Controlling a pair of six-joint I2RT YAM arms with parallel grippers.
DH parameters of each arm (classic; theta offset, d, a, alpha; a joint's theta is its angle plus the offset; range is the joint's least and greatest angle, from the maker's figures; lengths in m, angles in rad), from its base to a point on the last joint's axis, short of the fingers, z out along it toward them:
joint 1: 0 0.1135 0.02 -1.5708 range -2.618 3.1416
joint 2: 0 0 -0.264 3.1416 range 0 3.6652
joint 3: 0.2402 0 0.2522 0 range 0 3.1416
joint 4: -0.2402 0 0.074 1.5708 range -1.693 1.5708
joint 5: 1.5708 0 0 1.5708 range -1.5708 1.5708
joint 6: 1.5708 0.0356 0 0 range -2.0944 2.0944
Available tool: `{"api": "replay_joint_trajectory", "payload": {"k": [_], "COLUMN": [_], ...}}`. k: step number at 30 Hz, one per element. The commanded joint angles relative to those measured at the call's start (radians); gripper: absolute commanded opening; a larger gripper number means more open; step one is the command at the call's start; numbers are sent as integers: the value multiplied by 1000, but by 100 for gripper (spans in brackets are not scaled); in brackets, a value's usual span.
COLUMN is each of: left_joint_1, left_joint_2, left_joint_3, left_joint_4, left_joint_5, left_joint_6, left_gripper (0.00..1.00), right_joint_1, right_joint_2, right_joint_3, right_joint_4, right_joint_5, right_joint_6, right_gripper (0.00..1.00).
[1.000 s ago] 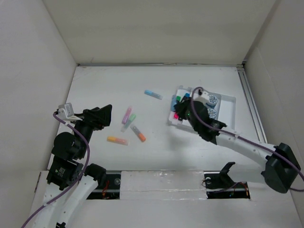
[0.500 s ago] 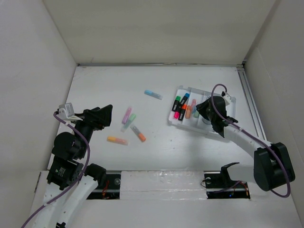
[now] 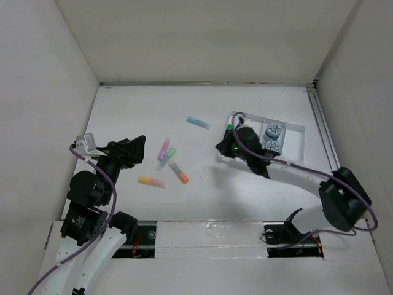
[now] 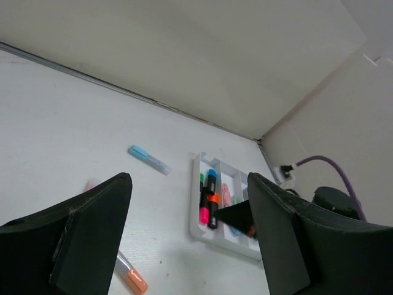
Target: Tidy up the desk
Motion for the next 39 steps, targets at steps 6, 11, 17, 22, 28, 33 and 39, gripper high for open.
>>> {"api": "replay_joint_trajectory", "payload": {"k": [6,11,17,22,28,33,39], "left_joint_1": [-3,-3,-3,-3,-3,-3,-3], "left_joint_2": [4,-4,-7,-4,-5,-7,-13], "left_joint_3": [5,47,67,56,50,47,44], "left_joint_4": [25,-62,-119,-99,-78,-67,-64], "left_joint_5": [-32,-174,-312,-282,-230,-217,-203], "left_joint_6": [6,-60,-126,-110,-83,-74,-71], "left_gripper": [71,70,69,68,68,68,68], "right_joint_1": [472,529,578,621,643,664,702], "right_joint_2": [333,448,598,692,765,882,936], "right_joint_3": [285,390,538,637,716,814,865], "right_joint_4": [101,100,17,-70,-137,-276,-350], "right_joint_5": [80,64,42,83,85,195,309], "right_joint_6": [-276,-336,-394,-436,-457,-470,-459], "right_gripper": [28,60,65,65,66,64,36]}}
